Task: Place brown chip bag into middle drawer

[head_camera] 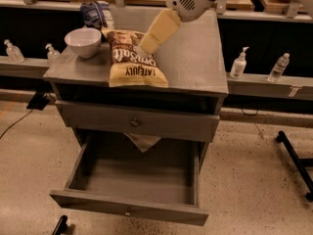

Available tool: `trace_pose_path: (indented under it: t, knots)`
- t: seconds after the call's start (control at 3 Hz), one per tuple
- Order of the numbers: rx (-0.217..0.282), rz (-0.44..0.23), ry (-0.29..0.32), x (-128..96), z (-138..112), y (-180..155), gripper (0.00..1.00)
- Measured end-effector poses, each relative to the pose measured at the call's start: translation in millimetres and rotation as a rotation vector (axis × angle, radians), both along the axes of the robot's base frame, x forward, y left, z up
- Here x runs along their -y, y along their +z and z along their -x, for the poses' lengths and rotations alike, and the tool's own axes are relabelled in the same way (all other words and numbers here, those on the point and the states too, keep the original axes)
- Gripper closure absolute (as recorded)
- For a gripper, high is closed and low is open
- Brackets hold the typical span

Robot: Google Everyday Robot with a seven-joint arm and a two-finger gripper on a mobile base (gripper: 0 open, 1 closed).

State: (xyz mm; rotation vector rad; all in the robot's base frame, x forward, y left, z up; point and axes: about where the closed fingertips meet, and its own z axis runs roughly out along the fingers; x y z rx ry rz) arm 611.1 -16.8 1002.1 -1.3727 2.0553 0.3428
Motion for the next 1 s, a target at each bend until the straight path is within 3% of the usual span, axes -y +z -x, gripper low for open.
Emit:
trace_pose_path:
  t: [0.33, 0.67, 1.0]
  knots:
    - [-0.122, -0.134, -0.032, -33, -28, -35, 0.0]
    - [-0.197, -0.169, -0.09, -79, -50, -65, 0.0]
    - [-0.136, -0.053, -0.184, -120, -63, -98, 0.02]
